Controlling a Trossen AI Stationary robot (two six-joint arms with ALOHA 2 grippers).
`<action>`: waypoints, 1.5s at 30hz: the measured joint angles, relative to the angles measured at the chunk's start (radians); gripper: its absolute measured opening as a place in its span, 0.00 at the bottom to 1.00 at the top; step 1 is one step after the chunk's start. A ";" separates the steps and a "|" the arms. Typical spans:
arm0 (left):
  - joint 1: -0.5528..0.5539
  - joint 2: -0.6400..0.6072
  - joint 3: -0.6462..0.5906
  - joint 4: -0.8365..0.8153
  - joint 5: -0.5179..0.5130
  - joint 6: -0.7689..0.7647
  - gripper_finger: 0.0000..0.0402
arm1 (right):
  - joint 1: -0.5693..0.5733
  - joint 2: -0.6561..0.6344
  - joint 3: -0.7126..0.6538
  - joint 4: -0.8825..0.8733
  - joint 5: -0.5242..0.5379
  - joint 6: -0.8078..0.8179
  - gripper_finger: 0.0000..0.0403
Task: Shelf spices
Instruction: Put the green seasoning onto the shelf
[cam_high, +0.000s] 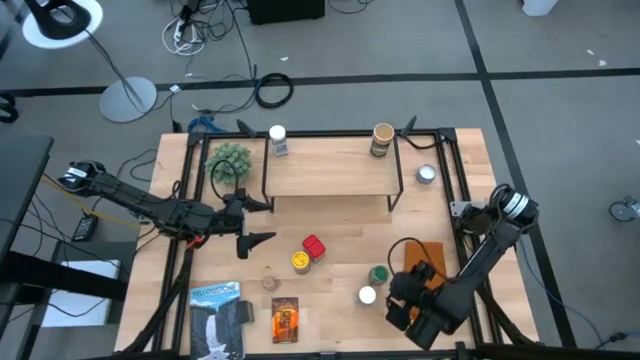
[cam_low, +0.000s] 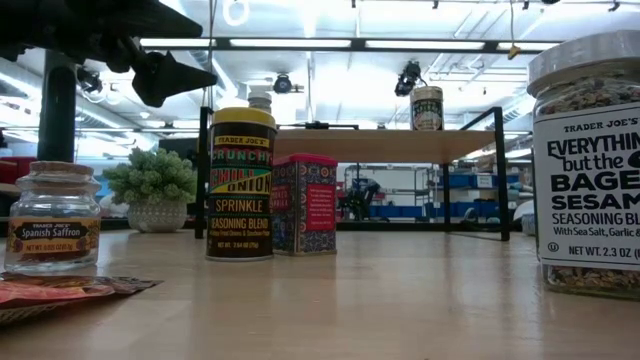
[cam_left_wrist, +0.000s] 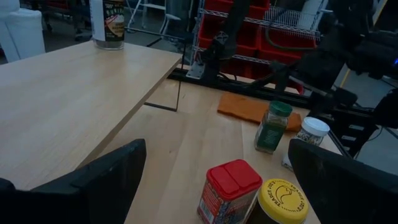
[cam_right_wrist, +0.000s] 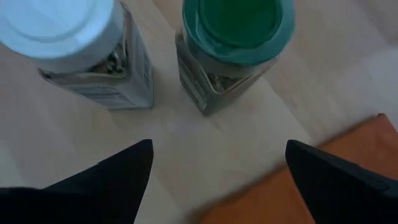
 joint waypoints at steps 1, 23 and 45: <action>0.000 0.000 0.000 0.000 0.000 0.000 0.99 | 0.000 0.006 0.000 0.000 -0.002 0.000 0.89; 0.000 0.000 0.000 -0.004 0.000 0.000 0.99 | -0.010 0.016 -0.071 0.369 -0.002 0.009 0.86; 0.000 0.000 0.000 -0.007 -0.008 0.000 0.99 | 0.089 -0.159 -0.442 0.382 0.126 0.116 0.86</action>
